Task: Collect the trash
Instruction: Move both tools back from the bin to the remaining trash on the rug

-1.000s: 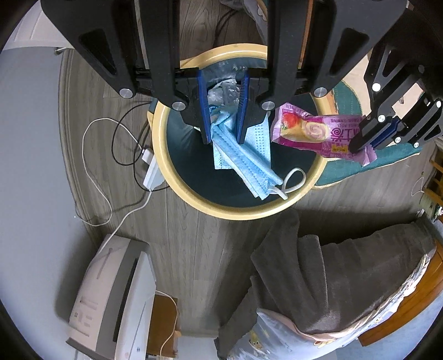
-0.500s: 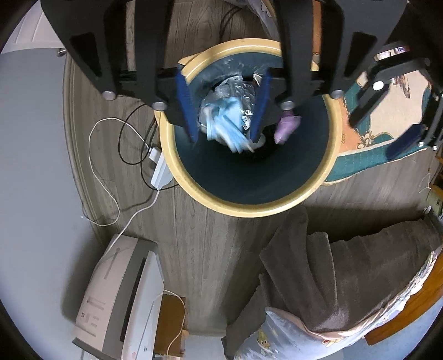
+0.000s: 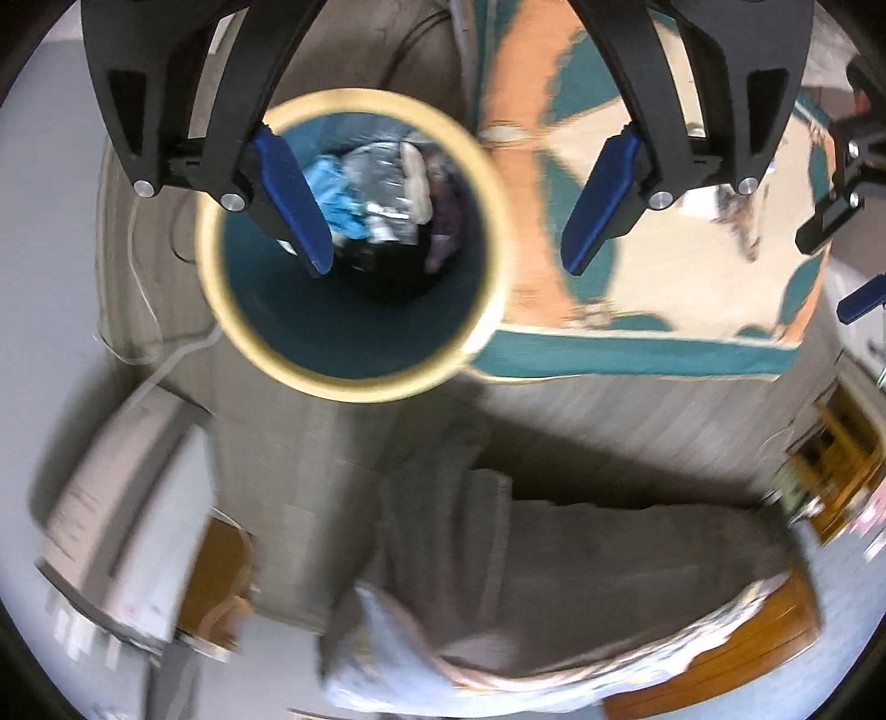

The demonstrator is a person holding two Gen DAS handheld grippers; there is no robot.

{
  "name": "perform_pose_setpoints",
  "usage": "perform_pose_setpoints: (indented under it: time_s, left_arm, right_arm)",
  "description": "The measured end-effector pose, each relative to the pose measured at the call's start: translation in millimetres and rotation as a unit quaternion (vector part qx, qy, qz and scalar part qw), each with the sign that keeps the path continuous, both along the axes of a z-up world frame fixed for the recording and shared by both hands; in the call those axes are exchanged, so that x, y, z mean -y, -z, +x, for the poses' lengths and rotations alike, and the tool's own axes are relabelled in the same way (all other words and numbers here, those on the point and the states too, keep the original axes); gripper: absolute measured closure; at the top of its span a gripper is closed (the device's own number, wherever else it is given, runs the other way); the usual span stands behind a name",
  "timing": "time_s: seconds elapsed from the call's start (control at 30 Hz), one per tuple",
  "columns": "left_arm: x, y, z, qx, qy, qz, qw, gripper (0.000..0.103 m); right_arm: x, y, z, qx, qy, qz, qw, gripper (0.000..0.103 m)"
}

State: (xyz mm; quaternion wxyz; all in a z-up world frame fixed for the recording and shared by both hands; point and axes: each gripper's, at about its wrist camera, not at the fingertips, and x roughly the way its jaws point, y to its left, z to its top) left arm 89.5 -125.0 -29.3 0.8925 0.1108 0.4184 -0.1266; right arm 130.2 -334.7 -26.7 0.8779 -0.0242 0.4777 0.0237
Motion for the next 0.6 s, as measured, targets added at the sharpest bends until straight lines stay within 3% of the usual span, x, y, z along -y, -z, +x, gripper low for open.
perform_pose_setpoints:
  time_s: [0.3,0.47,0.6]
  left_arm:
    - [-73,29,-34,-0.033,-0.057,0.014,0.9978,0.015]
    - [-87,49,-44,-0.045,-0.047,0.006,0.9979,0.015]
    - [-89,70,-52,-0.066,-0.013,-0.001,0.9977,0.015]
  right_arm:
    - [-80,16,0,-0.035,-0.059,-0.004,0.998,0.018]
    - [-108,31,-7,-0.054,-0.064,-0.016,0.996,0.018]
    - [-126,46,-13,-0.071,-0.068,-0.031,0.995,0.019]
